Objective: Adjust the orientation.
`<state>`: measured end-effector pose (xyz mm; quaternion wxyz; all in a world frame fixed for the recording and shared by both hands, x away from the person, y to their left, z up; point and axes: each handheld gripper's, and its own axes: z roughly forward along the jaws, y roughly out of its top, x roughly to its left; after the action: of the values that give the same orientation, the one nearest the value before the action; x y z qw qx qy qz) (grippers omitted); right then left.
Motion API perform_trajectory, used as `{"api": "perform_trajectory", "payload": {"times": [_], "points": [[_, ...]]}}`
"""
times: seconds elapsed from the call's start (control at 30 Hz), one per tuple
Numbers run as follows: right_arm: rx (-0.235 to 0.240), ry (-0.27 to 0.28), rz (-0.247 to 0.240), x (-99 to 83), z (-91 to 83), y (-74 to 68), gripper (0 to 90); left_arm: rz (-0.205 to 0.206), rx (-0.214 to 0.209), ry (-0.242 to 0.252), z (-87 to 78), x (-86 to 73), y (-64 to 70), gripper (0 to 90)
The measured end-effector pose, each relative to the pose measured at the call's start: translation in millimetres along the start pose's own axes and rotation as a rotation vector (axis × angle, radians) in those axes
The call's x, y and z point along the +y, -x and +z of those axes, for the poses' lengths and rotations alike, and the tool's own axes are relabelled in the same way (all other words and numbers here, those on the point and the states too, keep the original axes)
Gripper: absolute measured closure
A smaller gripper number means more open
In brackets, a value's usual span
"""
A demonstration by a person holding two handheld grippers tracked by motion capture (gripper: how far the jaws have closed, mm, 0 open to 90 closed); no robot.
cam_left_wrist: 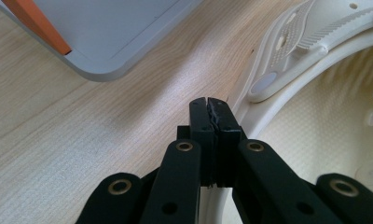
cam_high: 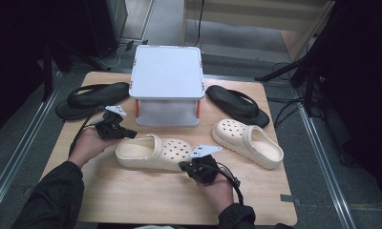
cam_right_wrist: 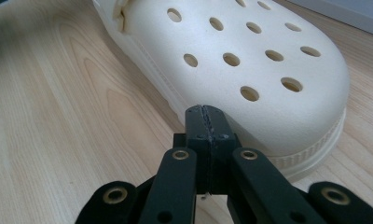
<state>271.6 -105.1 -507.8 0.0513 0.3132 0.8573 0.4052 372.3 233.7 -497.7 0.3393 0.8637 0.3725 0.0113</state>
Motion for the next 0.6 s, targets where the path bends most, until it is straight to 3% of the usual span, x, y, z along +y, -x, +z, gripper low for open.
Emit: {"api": "perform_trajectory", "payload": {"times": [0.27, 0.6], "points": [[-0.010, 0.002, 0.007, 0.0, -0.5, 1.6, 90.0, 0.034, 0.012, -0.042, 5.0, -1.4, 4.1, 89.8], [-0.031, 0.005, 0.018, 0.6, -1.0, 4.9, 90.0, 0.043, -0.002, -0.035, 5.2, -7.2, 14.2, 89.8]]}}
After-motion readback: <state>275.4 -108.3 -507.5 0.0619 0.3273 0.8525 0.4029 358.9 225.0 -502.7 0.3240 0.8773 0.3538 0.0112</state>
